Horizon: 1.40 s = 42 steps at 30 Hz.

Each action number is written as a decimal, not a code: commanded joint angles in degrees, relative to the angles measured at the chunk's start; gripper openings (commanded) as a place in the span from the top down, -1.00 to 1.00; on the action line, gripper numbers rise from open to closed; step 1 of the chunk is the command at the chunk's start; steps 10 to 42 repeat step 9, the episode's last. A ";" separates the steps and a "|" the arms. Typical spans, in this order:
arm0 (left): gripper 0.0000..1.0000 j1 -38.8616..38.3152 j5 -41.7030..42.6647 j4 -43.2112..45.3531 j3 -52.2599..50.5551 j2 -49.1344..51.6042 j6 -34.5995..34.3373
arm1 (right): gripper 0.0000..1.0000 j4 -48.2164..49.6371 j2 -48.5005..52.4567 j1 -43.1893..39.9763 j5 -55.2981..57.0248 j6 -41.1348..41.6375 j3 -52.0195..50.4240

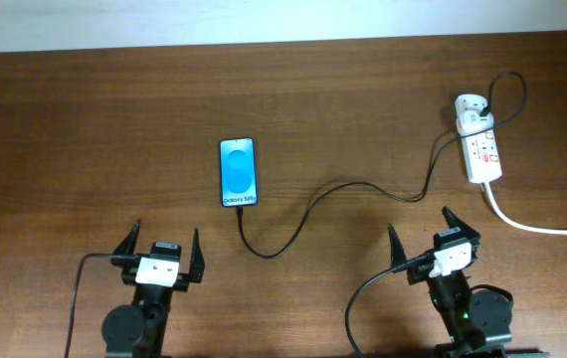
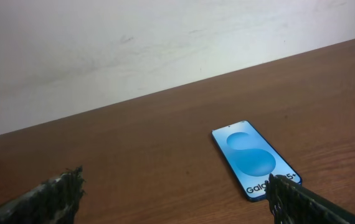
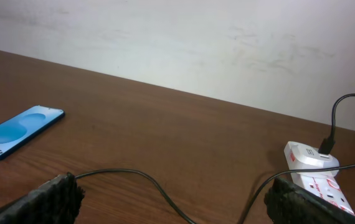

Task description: Plug charger to phone and switch on socket

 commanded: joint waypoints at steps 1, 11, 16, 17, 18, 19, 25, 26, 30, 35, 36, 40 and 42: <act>-0.99 0.35 -0.59 -0.37 -0.20 -0.66 0.90 | -0.97 -0.37 -0.44 0.35 0.28 0.42 -0.31; -0.99 0.35 -0.59 -0.37 -0.20 -0.66 0.90 | -0.97 -0.39 -0.44 0.35 0.28 0.42 -0.31; -0.99 0.35 -0.59 -0.37 -0.20 -0.66 0.90 | -0.97 -0.39 -0.44 0.35 0.28 0.42 -0.31; -0.99 0.35 -0.59 -0.37 -0.20 -0.66 0.90 | -0.97 -0.39 -0.44 0.35 0.28 0.42 -0.31; -0.99 0.35 -0.59 -0.37 -0.20 -0.66 0.90 | -0.97 -0.39 -0.44 0.35 0.28 0.42 -0.31; -0.99 0.35 -0.59 -0.37 -0.20 -0.66 0.90 | -0.97 -0.39 -0.44 0.35 0.28 0.42 -0.31; -0.99 0.35 -0.59 -0.37 -0.20 -0.66 0.90 | -0.97 -0.39 -0.44 0.35 0.28 0.42 -0.31; -0.99 0.35 -0.59 -0.37 -0.20 -0.66 0.90 | -0.97 -0.39 -0.44 0.35 0.28 0.42 -0.31; -0.99 0.35 -0.59 -0.37 -0.20 -0.66 0.90 | -0.97 -0.39 -0.44 0.35 0.28 0.42 -0.31; -0.99 0.35 -0.59 -0.37 -0.20 -0.66 0.90 | -0.97 -0.39 -0.44 0.35 0.28 0.42 -0.31; -0.99 0.35 -0.59 -0.37 -0.20 -0.66 0.90 | -0.97 -0.39 -0.44 0.35 0.28 0.42 -0.31; -0.99 0.35 -0.59 -0.37 -0.20 -0.66 0.90 | -0.97 -0.39 -0.44 0.35 0.28 0.42 -0.31; -0.99 0.35 -0.59 -0.37 -0.20 -0.66 0.90 | -0.97 -0.39 -0.44 0.35 0.28 0.42 -0.31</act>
